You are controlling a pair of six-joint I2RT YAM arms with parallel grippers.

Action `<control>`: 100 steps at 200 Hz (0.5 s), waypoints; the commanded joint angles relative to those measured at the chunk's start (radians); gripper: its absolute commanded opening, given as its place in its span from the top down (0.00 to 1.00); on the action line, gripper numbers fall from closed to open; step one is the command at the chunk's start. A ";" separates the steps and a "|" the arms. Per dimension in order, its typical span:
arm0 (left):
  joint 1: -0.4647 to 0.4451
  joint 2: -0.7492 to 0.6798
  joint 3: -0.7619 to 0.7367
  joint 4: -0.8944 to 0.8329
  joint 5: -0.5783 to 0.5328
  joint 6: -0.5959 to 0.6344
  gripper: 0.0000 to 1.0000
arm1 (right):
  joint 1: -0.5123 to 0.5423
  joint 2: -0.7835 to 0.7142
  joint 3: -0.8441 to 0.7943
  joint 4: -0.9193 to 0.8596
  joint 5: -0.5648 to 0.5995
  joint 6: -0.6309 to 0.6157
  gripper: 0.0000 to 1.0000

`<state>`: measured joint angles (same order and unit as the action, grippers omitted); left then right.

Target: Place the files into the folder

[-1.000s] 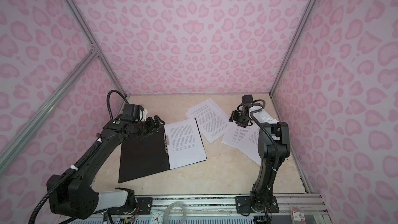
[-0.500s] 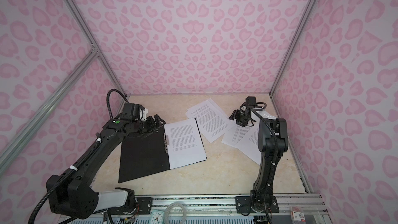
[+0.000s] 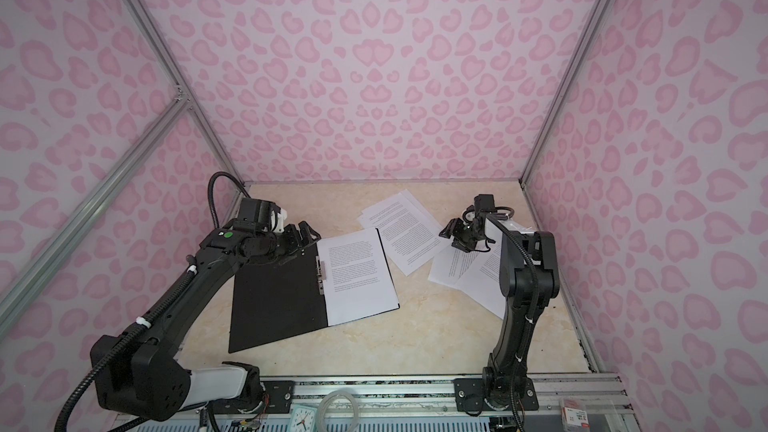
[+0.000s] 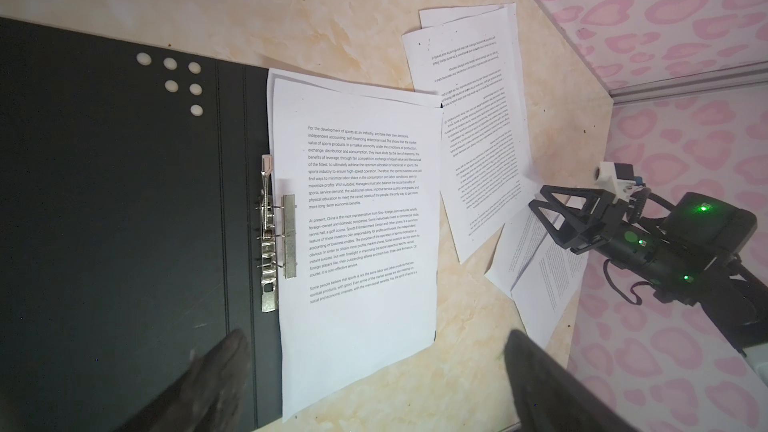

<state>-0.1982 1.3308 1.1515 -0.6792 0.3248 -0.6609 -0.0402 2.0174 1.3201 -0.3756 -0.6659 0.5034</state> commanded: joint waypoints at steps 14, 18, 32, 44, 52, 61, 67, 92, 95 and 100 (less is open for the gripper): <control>0.001 0.005 -0.003 0.003 0.005 0.001 0.03 | 0.003 0.007 0.003 0.060 -0.096 0.007 0.39; 0.001 0.004 -0.003 0.003 0.006 0.002 0.03 | 0.003 0.009 0.004 0.063 -0.103 0.007 0.39; 0.000 0.003 -0.004 0.003 0.006 0.001 0.03 | 0.004 0.006 0.003 0.079 -0.119 0.011 0.40; 0.001 -0.001 -0.007 0.003 0.005 0.001 0.03 | 0.005 -0.003 -0.004 0.097 -0.126 0.017 0.40; 0.000 -0.002 -0.009 0.004 0.005 0.002 0.03 | 0.006 -0.010 -0.011 0.114 -0.130 0.024 0.40; 0.001 -0.005 -0.012 0.004 0.005 0.001 0.03 | 0.008 -0.016 -0.019 0.125 -0.128 0.032 0.41; 0.001 -0.007 -0.013 0.005 0.005 0.000 0.03 | 0.009 -0.016 -0.018 0.118 -0.117 0.028 0.40; 0.000 -0.011 -0.017 0.006 0.003 0.000 0.03 | 0.015 0.005 -0.013 0.107 -0.110 0.021 0.43; 0.000 -0.011 -0.018 0.006 0.003 0.000 0.03 | 0.017 0.008 -0.012 0.108 -0.114 0.020 0.43; 0.000 -0.012 -0.018 0.005 0.003 0.001 0.03 | 0.021 0.011 -0.013 0.111 -0.118 0.020 0.43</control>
<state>-0.1982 1.3300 1.1366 -0.6785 0.3256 -0.6609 -0.0284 2.0083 1.3102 -0.2806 -0.7666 0.5236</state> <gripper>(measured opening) 0.971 0.576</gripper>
